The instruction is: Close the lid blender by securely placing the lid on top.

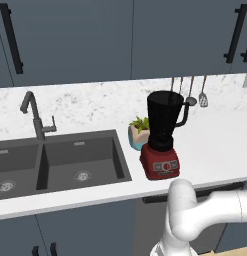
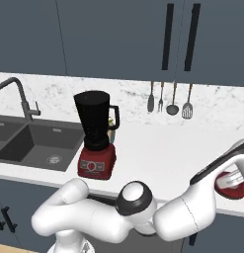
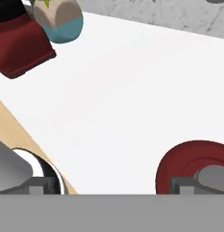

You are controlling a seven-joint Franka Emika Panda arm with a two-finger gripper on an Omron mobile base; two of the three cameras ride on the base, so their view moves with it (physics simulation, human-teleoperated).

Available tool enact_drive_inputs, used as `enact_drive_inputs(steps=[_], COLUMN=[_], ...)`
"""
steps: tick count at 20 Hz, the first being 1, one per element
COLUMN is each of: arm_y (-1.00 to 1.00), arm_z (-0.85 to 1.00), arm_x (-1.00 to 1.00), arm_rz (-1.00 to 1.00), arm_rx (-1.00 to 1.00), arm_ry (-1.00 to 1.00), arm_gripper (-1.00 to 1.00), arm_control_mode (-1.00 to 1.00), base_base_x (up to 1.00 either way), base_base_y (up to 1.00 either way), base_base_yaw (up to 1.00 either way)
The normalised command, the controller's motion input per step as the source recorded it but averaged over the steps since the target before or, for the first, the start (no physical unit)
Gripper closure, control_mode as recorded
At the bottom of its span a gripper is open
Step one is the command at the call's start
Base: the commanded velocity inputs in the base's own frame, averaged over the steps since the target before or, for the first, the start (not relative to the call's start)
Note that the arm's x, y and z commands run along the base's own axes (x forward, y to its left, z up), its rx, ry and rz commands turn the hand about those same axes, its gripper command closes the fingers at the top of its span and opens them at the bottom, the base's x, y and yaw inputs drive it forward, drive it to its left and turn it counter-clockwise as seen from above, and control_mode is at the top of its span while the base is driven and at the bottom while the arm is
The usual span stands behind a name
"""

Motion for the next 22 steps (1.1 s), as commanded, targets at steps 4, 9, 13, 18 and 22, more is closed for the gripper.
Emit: enact_drive_inputs(steps=[4, 9, 13, 18, 22], arm_y=[-0.02, -0.06, -0.11, -0.25, -0.42], arm_z=[-0.25, -0.30, -0.23, -0.14, -0.17], arm_x=[0.17, 0.12, 0.18, 0.15, 0.06], arm_rz=[0.14, 0.13, 0.11, 0.03, 0.00], arm_rx=[0.00, 0.00, 0.00, -0.01, -0.02], arm_ry=[0.01, 0.00, 0.00, 0.00, -0.06], arm_gripper=[-1.00, -1.00, -1.00, -1.00, -1.00], arm_control_mode=[-1.00, -1.00, -1.00, -1.00, -1.00], base_base_x=[0.00, 0.00, 0.00, 0.00, 0.00], base_base_y=[0.00, 0.00, 0.00, 0.00, 0.00], base_base_yaw=[0.00, 0.00, 0.00, 0.00, 0.00])
